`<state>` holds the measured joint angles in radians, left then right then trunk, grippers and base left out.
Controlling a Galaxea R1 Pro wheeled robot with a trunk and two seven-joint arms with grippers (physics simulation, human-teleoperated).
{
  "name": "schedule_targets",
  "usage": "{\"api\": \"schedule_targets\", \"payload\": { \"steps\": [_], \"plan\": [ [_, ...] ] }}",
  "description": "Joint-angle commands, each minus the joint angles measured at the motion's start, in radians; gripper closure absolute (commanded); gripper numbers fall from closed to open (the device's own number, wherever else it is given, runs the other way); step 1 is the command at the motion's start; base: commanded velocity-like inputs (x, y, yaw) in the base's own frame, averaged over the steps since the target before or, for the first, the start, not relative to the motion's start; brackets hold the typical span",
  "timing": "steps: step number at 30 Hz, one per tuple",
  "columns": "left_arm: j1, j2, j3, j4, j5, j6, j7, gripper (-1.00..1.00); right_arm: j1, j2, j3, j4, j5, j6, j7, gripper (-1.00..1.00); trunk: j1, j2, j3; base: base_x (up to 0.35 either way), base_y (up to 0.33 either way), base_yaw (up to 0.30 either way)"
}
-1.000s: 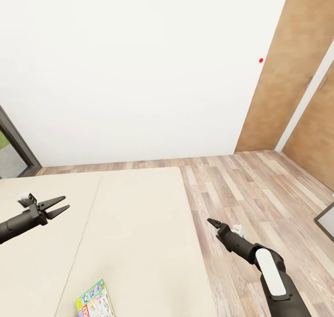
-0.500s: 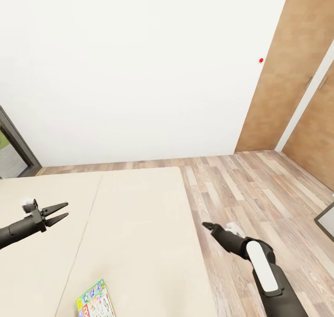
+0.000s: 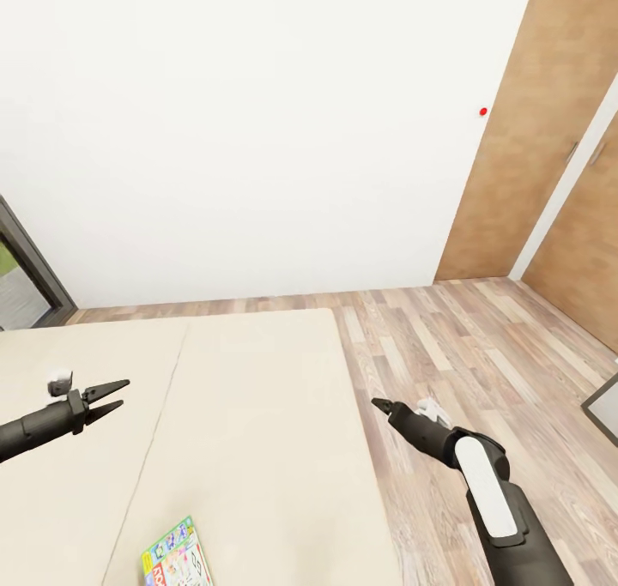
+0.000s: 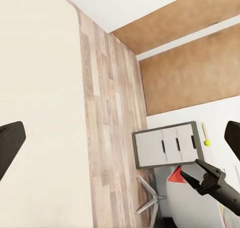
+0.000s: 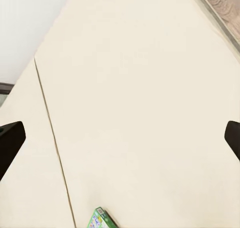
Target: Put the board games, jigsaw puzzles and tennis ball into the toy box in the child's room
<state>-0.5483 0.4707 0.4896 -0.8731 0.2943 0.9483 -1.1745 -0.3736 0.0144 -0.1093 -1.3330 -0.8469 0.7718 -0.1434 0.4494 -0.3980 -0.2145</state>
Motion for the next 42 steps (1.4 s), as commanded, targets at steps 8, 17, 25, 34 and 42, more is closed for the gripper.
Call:
{"api": "schedule_targets", "payload": {
  "steps": [8,17,25,34,42],
  "plan": [
    [-0.001,0.0,-0.001,0.0,0.002,0.006,0.001,-1.0,-0.001,0.0,0.022,-0.005,-0.011,0.002,-0.008,-1.0,0.001,-0.002,-0.002,-0.045,0.102,0.0],
    [-0.001,0.0,0.003,0.0,0.003,0.006,-0.003,-1.0,-0.001,0.001,0.023,-0.004,-0.011,0.001,-0.008,-1.0,0.001,-0.002,-0.002,-0.01,0.178,0.0],
    [-0.001,0.001,0.004,0.0,0.005,0.005,-0.01,-1.0,0.0,0.001,0.025,-0.004,-0.011,0.0,-0.007,-1.0,0.001,-0.002,-0.002,0.0,0.1,0.0],
    [-0.001,0.0,0.004,0.0,0.008,0.005,-0.011,-1.0,0.0,0.001,0.026,-0.004,-0.011,0.0,-0.007,-1.0,0.001,-0.002,-0.002,-0.031,0.005,0.082],
    [-0.001,0.0,0.004,0.0,0.009,0.006,-0.013,-1.0,-0.001,0.001,0.026,-0.003,-0.01,0.001,-0.008,-1.0,0.001,-0.002,-0.002,-0.127,0.0,0.269]
  ]
}}
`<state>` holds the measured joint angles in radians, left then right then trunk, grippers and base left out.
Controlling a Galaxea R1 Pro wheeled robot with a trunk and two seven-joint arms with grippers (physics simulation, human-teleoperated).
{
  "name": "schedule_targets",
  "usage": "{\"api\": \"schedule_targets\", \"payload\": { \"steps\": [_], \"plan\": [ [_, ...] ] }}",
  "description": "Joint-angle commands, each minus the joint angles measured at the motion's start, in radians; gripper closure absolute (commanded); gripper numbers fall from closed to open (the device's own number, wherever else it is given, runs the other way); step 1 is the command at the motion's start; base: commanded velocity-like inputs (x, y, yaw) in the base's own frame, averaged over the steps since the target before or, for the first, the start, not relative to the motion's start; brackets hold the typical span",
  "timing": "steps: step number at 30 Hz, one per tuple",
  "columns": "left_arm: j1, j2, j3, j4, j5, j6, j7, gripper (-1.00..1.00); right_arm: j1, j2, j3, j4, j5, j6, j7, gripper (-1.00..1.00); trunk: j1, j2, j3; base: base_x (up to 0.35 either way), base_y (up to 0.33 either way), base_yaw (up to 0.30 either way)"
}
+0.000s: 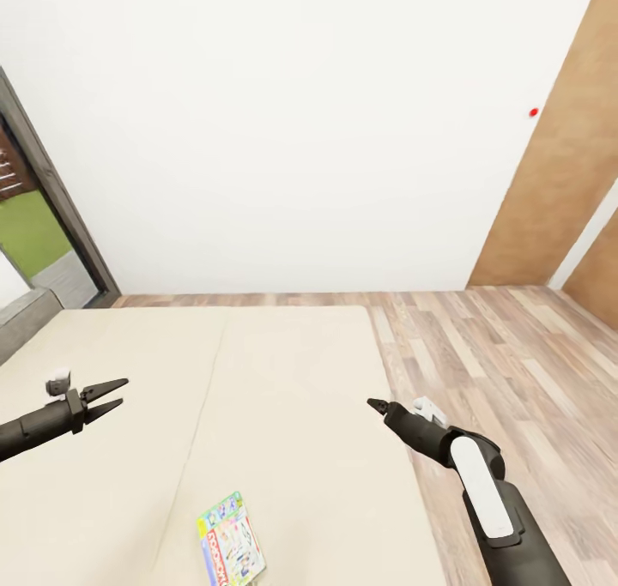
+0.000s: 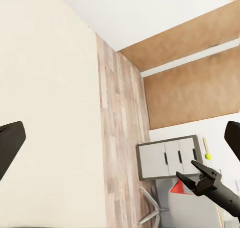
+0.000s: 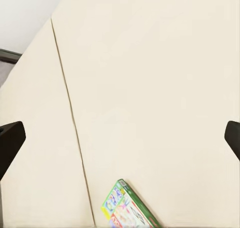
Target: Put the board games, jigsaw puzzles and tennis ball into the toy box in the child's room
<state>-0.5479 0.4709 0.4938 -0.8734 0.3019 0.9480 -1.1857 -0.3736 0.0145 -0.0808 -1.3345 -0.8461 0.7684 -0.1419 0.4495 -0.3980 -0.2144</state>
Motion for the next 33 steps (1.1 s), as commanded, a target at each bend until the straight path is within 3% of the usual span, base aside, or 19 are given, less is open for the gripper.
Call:
{"api": "schedule_targets", "payload": {
  "steps": [1,10,33],
  "plan": [
    [-0.001,0.001,0.0,0.001,0.002,0.006,-0.002,-1.0,-0.001,0.001,-0.002,-0.002,-0.01,0.005,-0.01,-1.0,0.001,-0.002,-0.002,-0.03,0.0,0.28],
    [-0.001,0.0,-0.001,0.001,0.002,0.006,0.0,-1.0,0.0,0.001,0.016,-0.002,-0.011,0.003,-0.009,-1.0,0.001,-0.002,-0.002,0.06,0.027,0.285],
    [-0.001,0.004,0.0,0.001,0.003,0.005,-0.003,-1.0,0.003,-0.002,0.01,-0.003,-0.011,0.002,0.035,-1.0,0.001,-0.002,-0.008,0.039,0.059,0.27]
  ]
}}
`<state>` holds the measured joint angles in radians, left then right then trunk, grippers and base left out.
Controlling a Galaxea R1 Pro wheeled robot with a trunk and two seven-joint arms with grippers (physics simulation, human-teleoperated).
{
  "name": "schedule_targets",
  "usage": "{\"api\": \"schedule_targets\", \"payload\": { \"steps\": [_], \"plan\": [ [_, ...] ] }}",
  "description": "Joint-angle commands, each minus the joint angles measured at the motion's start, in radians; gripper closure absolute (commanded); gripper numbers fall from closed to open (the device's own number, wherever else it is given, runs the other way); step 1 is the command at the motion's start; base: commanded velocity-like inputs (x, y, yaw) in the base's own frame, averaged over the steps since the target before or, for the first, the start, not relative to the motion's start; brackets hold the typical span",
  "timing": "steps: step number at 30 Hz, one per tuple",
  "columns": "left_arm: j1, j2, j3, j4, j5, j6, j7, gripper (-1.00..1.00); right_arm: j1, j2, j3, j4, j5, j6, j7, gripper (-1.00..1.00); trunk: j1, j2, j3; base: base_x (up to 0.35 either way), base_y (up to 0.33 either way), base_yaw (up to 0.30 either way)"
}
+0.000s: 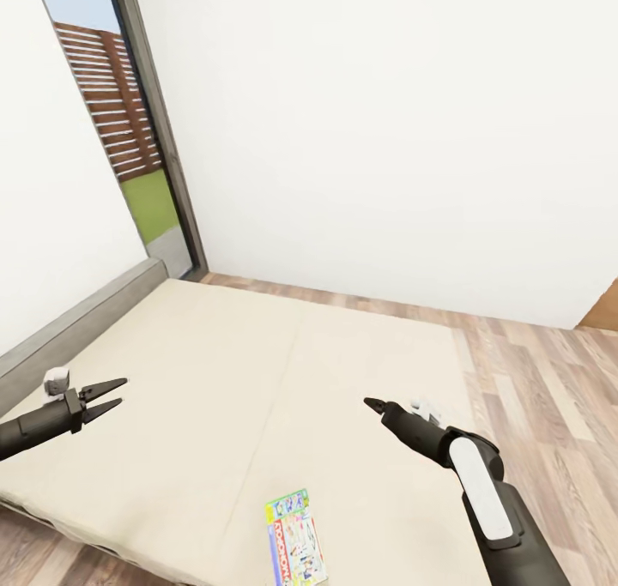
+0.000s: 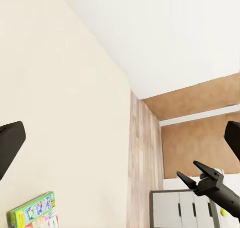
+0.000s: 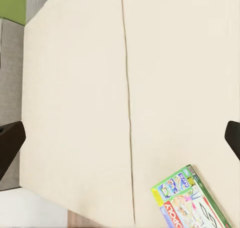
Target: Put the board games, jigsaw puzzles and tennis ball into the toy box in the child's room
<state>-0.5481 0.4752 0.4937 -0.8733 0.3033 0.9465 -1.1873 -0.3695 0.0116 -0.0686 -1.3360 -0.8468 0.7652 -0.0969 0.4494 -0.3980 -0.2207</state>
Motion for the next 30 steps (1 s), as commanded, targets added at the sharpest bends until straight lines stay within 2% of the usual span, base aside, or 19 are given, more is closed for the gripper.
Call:
{"api": "schedule_targets", "payload": {
  "steps": [1,30],
  "plan": [
    [-0.001,0.0,0.0,0.0,0.002,0.006,-0.002,-1.0,0.0,0.001,-0.002,-0.002,-0.011,0.005,-0.008,-1.0,0.001,-0.002,-0.002,0.001,0.002,0.09],
    [-0.001,0.003,0.0,0.0,0.002,0.006,-0.002,-1.0,0.002,0.002,-0.003,0.011,-0.011,0.004,-0.004,-1.0,0.001,-0.002,0.0,0.0,0.0,-0.005]
  ]
}}
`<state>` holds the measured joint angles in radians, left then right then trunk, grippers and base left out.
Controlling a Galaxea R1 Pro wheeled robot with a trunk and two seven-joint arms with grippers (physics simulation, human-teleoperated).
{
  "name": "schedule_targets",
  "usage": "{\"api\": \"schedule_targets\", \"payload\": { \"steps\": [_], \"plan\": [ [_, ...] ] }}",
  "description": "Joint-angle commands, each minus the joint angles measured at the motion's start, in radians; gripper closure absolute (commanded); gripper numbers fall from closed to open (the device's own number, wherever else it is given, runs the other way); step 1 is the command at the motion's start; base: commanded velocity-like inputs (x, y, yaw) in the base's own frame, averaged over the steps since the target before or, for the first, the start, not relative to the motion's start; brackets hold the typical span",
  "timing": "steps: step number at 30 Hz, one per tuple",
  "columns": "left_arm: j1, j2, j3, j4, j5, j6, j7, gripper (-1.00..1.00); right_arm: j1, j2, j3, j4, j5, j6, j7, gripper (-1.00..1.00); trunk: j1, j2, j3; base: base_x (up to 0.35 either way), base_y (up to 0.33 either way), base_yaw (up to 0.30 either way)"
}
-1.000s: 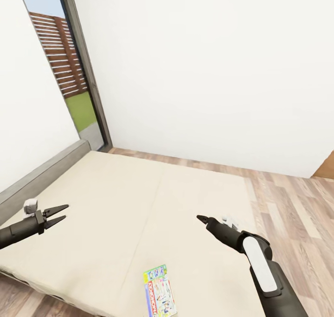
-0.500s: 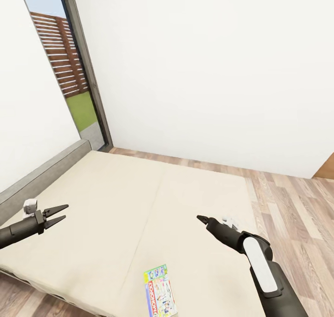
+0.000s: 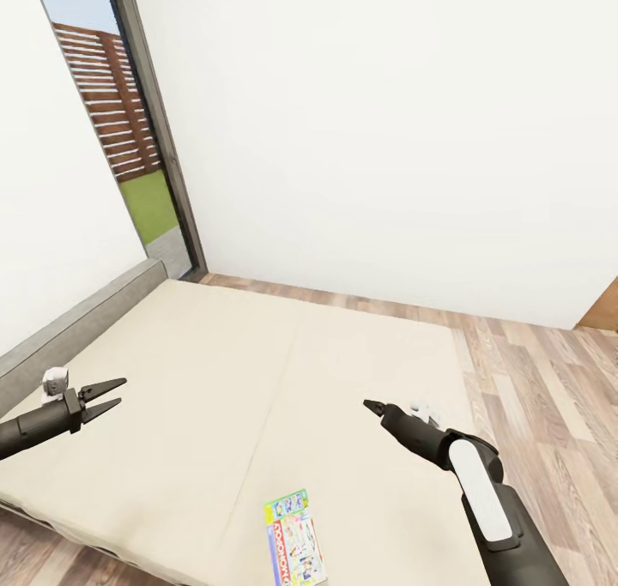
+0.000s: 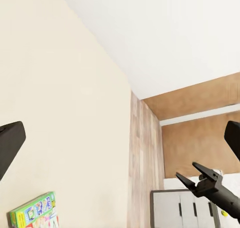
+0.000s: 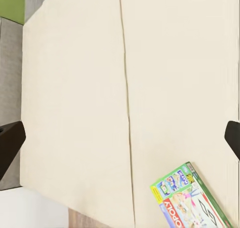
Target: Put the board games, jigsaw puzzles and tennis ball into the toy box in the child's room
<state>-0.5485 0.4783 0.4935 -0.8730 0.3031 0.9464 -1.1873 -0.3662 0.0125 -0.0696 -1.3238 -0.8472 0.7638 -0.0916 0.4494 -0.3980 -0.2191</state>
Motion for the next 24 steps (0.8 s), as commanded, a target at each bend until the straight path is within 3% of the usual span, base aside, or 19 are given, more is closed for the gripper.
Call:
{"api": "schedule_targets", "payload": {
  "steps": [1,11,15,18,21,24],
  "plan": [
    [-0.001,0.0,0.0,0.0,0.002,0.006,-0.001,-1.0,-0.001,0.001,0.001,0.007,-0.009,0.004,-0.01,-1.0,0.001,-0.002,-0.001,0.0,0.0,-0.121],
    [-0.001,-0.003,-0.007,0.0,-0.002,0.002,0.001,-1.0,-0.021,-0.018,0.003,0.161,0.003,0.005,-0.01,-1.0,0.001,-0.002,0.001,0.0,0.0,-0.03],
    [-0.001,-0.005,-0.012,0.0,-0.001,-0.029,-0.001,-1.0,-0.021,-0.026,-0.004,0.218,0.004,0.001,-0.011,-1.0,0.001,-0.002,0.001,0.0,0.0,-0.001],
    [-0.001,-0.006,-0.013,0.0,-0.001,-0.035,-0.001,-1.0,-0.013,-0.048,-0.003,0.252,0.007,-0.003,-0.013,-1.0,0.001,-0.002,0.001,0.0,0.0,0.0],
    [-0.001,-0.006,-0.014,0.0,-0.001,-0.037,-0.001,-1.0,-0.012,-0.074,0.003,0.311,0.027,-0.058,-0.014,-1.0,0.001,-0.002,0.001,0.0,0.0,0.0],
    [-0.001,-0.007,-0.014,-0.002,-0.003,-0.039,0.0,-1.0,-0.011,-0.076,0.016,0.409,0.083,-0.137,-0.013,-1.0,0.001,-0.002,0.001,0.0,0.0,0.0]
  ]
}}
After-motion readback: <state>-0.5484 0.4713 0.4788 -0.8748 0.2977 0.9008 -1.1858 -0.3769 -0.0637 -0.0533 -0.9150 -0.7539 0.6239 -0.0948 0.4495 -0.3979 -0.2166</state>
